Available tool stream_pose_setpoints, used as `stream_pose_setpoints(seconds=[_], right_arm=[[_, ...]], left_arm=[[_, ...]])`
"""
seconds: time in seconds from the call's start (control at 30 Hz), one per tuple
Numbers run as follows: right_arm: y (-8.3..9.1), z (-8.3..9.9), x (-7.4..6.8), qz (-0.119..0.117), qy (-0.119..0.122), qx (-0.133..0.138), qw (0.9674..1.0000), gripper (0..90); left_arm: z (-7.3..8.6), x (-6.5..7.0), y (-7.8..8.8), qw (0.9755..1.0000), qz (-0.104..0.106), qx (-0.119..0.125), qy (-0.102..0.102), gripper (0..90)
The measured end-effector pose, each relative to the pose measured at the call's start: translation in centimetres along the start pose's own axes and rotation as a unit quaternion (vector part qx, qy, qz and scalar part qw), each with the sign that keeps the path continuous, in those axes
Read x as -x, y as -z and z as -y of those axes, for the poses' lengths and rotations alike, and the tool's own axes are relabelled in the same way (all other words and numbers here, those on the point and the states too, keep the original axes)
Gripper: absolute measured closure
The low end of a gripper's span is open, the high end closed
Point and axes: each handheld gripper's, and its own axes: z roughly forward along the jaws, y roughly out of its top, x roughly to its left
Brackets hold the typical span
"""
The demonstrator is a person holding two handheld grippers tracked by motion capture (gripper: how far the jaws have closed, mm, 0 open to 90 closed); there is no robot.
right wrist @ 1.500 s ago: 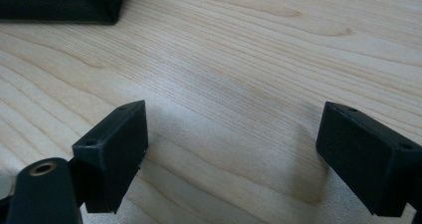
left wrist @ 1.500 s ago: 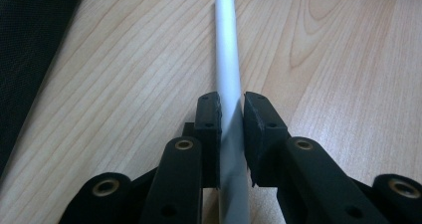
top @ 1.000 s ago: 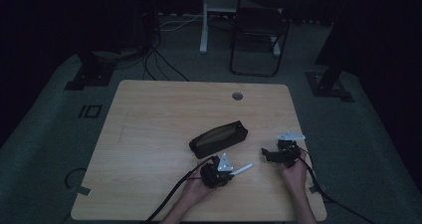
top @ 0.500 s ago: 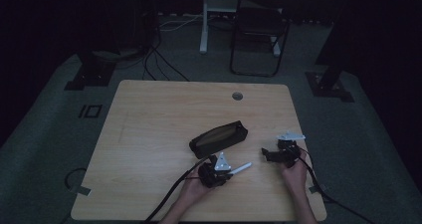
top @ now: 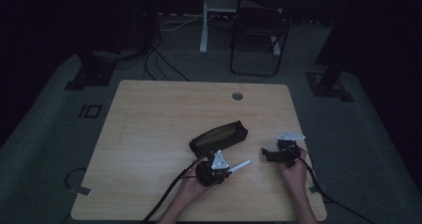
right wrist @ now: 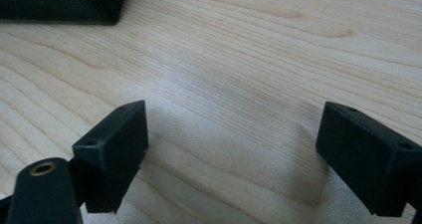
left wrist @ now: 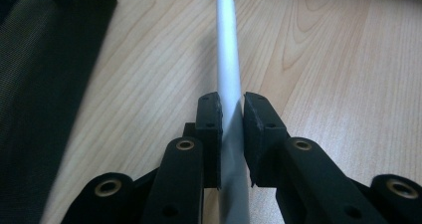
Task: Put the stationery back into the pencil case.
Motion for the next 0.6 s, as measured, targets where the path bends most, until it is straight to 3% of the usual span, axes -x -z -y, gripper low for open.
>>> stream_pose_setpoints(seconds=[0.6], right_arm=[[0.0, 0.0, 0.0, 0.0, 0.0, 0.0, 1.0, 13.0]], left_arm=[[-1.1, -0.2, 2.2, 0.9995, -0.012, 0.023, -0.018, 78.6]])
